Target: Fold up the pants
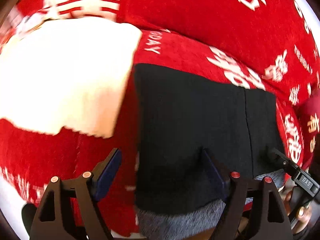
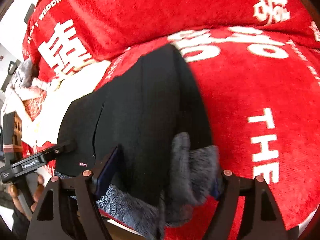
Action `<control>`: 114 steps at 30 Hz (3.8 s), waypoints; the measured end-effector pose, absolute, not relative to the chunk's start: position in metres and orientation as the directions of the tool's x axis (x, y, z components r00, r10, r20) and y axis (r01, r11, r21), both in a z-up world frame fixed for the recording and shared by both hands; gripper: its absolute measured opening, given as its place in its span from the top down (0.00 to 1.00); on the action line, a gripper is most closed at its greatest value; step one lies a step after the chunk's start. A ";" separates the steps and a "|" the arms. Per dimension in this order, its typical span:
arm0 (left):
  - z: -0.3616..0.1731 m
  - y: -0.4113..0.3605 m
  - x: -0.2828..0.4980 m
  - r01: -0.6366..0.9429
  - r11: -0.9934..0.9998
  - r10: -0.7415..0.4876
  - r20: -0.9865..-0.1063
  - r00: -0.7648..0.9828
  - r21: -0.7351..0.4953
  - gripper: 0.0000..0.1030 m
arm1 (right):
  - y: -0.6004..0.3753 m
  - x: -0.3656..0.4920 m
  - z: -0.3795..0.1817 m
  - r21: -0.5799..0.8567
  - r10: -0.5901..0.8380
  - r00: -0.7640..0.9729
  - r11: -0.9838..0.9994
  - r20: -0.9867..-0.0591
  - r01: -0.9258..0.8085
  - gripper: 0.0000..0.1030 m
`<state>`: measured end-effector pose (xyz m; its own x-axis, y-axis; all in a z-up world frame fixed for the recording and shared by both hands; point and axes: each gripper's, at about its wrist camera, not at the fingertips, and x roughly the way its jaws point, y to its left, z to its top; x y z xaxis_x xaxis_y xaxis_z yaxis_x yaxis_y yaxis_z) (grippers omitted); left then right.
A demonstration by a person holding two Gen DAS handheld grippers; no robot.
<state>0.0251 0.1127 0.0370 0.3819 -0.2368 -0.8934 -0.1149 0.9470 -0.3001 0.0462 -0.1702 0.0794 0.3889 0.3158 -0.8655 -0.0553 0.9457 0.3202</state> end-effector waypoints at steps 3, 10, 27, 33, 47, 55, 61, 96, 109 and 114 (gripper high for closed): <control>0.052 0.118 0.003 -0.128 0.946 -0.213 -0.872 0.441 -0.296 0.20 | -0.161 0.022 0.111 0.260 0.298 0.506 0.954 -0.809 -0.147 0.19; 0.037 0.084 -0.023 -0.027 0.967 -0.221 -0.886 0.408 -0.254 0.20 | -0.125 -0.005 0.115 0.183 0.329 0.514 0.932 -0.792 -0.313 0.07; 0.012 0.077 -0.017 -0.079 0.969 -0.189 -0.912 0.365 -0.232 0.10 | -0.121 -0.008 0.079 0.296 0.413 0.423 0.902 -0.807 -0.315 0.07; 0.040 0.082 -0.015 -0.042 0.973 -0.191 -0.893 0.407 -0.227 0.10 | -0.121 -0.006 0.107 0.255 0.399 0.467 0.905 -0.789 -0.341 0.07; 0.045 0.124 0.097 -0.239 0.959 -0.056 -0.928 0.368 -0.153 0.10 | -0.093 0.099 0.108 0.162 0.326 0.470 0.921 -0.820 -0.355 0.07; 0.023 0.122 0.118 -0.235 0.966 -0.023 -0.940 0.340 -0.108 0.10 | -0.092 0.133 0.077 0.171 0.295 0.414 0.935 -0.861 -0.310 0.07; 0.014 0.117 0.124 -0.212 0.974 -0.008 -0.942 0.334 -0.084 0.02 | -0.092 0.144 0.053 0.152 0.256 0.364 0.945 -0.896 -0.291 0.05; 0.031 0.110 0.029 -0.158 0.981 -0.042 -0.911 0.410 -0.117 0.00 | -0.082 0.034 0.075 -0.045 0.115 0.472 0.949 -0.874 -0.313 0.03; 0.029 0.107 0.005 -0.145 0.982 -0.052 -0.907 0.418 -0.123 0.00 | -0.079 -0.002 0.073 -0.099 0.080 0.501 0.942 -0.862 -0.322 0.02; 0.031 0.106 -0.005 -0.147 0.983 -0.039 -0.908 0.416 -0.110 0.00 | -0.076 -0.017 0.070 -0.150 0.047 0.505 0.927 -0.862 -0.343 0.01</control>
